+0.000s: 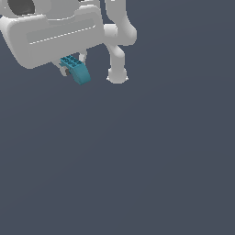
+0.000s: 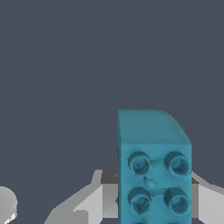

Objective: Pick up the object and move it to a goal position.

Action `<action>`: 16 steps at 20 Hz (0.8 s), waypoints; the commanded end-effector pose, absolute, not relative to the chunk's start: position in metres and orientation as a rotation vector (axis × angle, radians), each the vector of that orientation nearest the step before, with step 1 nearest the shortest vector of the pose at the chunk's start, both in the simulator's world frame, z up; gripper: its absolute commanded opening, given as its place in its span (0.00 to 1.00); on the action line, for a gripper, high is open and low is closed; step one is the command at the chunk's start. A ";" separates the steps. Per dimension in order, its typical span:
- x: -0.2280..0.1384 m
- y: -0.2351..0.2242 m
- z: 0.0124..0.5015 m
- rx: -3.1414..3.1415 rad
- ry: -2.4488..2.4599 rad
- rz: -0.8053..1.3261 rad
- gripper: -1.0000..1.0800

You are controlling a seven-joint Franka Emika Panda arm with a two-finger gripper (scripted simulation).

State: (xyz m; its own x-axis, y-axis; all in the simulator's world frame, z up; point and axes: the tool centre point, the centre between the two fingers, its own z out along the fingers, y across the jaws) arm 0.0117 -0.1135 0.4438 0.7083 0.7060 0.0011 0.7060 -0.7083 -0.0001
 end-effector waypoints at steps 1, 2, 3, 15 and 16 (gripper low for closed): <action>0.010 -0.121 0.461 -2.902 -1.200 -0.001 0.00; 0.010 -0.124 0.467 -2.902 -1.200 -0.001 0.00; 0.010 -0.126 0.472 -2.902 -1.200 -0.001 0.00; 0.010 -0.140 0.499 -2.903 -1.200 0.000 0.00; 0.010 -0.140 0.500 -2.903 -1.200 0.000 0.00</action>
